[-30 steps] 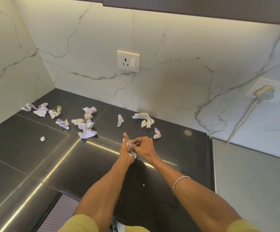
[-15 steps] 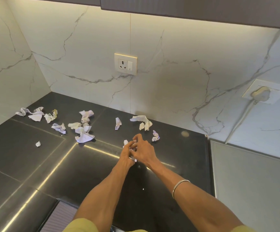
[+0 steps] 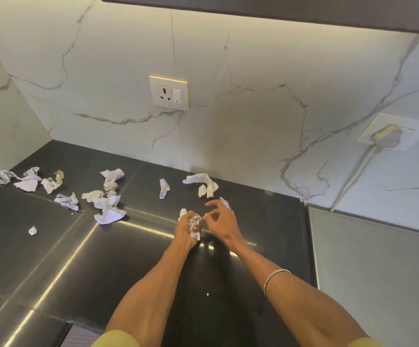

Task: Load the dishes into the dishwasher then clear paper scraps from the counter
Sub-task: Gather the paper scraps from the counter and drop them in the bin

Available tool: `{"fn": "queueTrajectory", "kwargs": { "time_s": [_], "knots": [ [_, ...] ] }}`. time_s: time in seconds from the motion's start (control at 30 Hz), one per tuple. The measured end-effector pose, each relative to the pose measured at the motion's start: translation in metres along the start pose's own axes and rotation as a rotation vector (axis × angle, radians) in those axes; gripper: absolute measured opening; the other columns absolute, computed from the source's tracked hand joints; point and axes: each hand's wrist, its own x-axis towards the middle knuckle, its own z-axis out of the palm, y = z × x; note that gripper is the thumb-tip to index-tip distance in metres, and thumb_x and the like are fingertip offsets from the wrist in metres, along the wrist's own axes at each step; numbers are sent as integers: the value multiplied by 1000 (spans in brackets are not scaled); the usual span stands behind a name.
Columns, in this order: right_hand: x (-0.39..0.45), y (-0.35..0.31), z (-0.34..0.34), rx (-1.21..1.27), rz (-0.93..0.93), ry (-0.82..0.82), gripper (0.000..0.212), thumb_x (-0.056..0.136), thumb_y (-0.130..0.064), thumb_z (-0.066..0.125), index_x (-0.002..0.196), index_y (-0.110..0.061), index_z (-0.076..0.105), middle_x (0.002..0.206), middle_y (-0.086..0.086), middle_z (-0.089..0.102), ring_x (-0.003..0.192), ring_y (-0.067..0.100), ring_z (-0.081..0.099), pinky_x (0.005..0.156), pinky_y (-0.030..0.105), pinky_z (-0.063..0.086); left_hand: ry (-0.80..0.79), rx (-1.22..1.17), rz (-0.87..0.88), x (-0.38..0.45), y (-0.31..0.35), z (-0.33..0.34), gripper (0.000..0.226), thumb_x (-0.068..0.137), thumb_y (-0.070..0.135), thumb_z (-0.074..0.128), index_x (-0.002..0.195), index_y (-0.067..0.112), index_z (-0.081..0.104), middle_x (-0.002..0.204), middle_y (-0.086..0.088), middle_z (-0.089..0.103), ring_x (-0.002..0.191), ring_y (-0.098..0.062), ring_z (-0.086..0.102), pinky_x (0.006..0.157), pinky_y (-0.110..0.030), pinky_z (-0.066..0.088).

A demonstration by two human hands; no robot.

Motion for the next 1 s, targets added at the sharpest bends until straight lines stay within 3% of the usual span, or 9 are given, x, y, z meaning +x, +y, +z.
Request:
{"fn": "queueTrajectory", "kwargs": {
  "time_s": [0.07,0.2,0.4,0.5,0.6,0.73,0.9,1.0],
  "knots": [
    [6,8,-3,-57,-9,60,25,86,-21,62,110,-30,60,87,-13,69,81,3,64,79,23,55,15,34,-8,3,0,2,35,81,3,61,108,20,47,59,-5,53,33,-9,39,28,-14,28],
    [23,22,-7,-244,-4,184,37,84,-17,67,118,-28,55,119,-6,55,110,11,49,85,26,51,10,69,-53,10,1,5,21,79,5,61,91,19,50,51,-4,51,32,-9,38,28,-13,26],
    [45,45,-8,-393,145,-24,63,83,-18,73,140,-26,47,149,0,42,132,26,44,105,42,43,9,78,-57,17,1,8,20,82,4,61,67,9,48,50,-5,50,31,-10,40,29,-13,26],
    [45,49,-6,-356,152,17,55,86,-13,71,137,-26,53,138,1,55,123,25,54,100,38,47,-3,71,-43,19,1,9,19,82,4,60,70,11,47,54,-5,49,33,-9,39,29,-13,25],
    [44,49,-5,-324,140,45,37,86,-12,71,120,-24,60,119,0,63,105,20,61,85,28,49,1,73,-43,19,0,7,17,81,5,62,70,10,50,58,-6,50,34,-9,40,29,-13,26],
    [43,44,-7,-331,179,7,24,84,-16,74,98,-23,57,105,0,64,84,12,55,72,21,45,16,73,-43,15,-1,7,16,81,5,63,71,9,51,62,-7,51,35,-10,41,29,-14,27],
    [35,38,-5,-167,273,-6,30,86,-24,72,103,-24,48,104,1,63,84,16,64,75,31,56,45,73,-39,-1,3,7,16,80,4,64,70,7,52,59,-8,52,38,-11,42,30,-14,29],
    [27,28,-1,-92,279,12,36,88,-28,67,119,-22,49,108,-1,60,94,18,62,86,34,54,63,71,-23,-12,5,4,15,80,4,63,71,8,52,58,-8,52,37,-12,40,30,-14,27]
  ]
}}
